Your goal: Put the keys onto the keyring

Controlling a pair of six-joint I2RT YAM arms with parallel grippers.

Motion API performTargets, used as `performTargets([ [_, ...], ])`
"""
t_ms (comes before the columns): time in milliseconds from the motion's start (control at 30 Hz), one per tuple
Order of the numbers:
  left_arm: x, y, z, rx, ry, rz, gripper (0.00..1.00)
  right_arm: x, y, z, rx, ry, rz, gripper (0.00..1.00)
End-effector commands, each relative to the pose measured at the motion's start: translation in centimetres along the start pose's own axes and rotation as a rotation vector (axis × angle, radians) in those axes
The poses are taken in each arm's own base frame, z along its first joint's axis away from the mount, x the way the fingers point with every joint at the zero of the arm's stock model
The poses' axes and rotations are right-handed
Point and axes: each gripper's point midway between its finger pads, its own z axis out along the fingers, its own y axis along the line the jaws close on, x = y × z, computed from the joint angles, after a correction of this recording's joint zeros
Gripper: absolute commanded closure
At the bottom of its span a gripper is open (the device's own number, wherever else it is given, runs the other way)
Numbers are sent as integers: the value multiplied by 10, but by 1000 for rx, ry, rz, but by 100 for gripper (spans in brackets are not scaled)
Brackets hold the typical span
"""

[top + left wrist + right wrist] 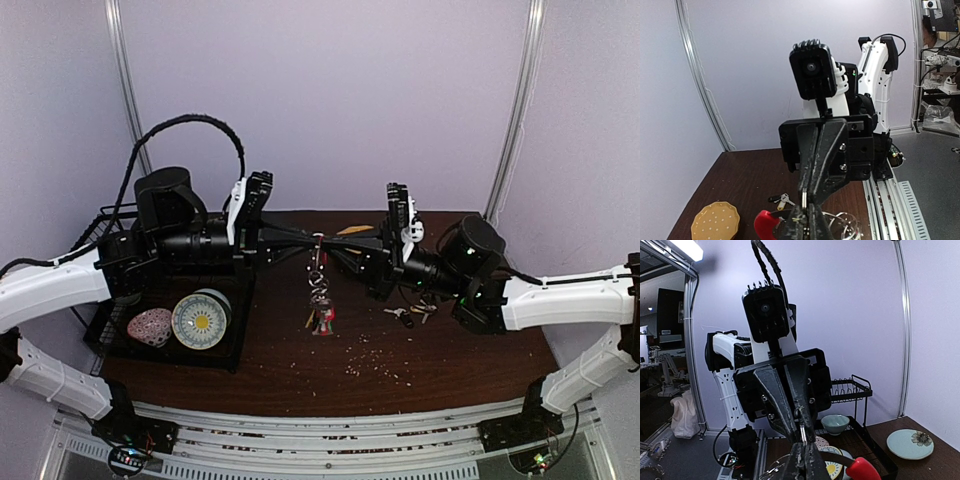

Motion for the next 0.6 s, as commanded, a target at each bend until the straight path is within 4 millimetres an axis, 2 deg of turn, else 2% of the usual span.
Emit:
performTargets([
  [0, -12, 7, -3, -35, -13, 39, 100, -31, 9, 4, -40, -79, -56, 100],
  [133, -10, 13, -5, -72, 5, 35, 100, -25, 10, 4, -44, -49, -63, 100],
  [200, -10, 22, -8, -127, 33, 50, 100, -20, 5, 3, -24, 0, -95, 100],
  [300, -8, 33, -15, -194, 111, 74, 100, -12, -6, 1, 6, 126, -162, 80],
  [367, -8, 37, -20, -220, 143, 93, 100, -5, -11, -2, 7, 229, -230, 72],
  [433, -5, 40, -24, -240, 184, 103, 100, 11, -14, -6, -11, 377, -279, 70],
  [567, 1, 42, -28, -252, 248, 124, 100, 17, -18, -2, -67, 544, -362, 70],
])
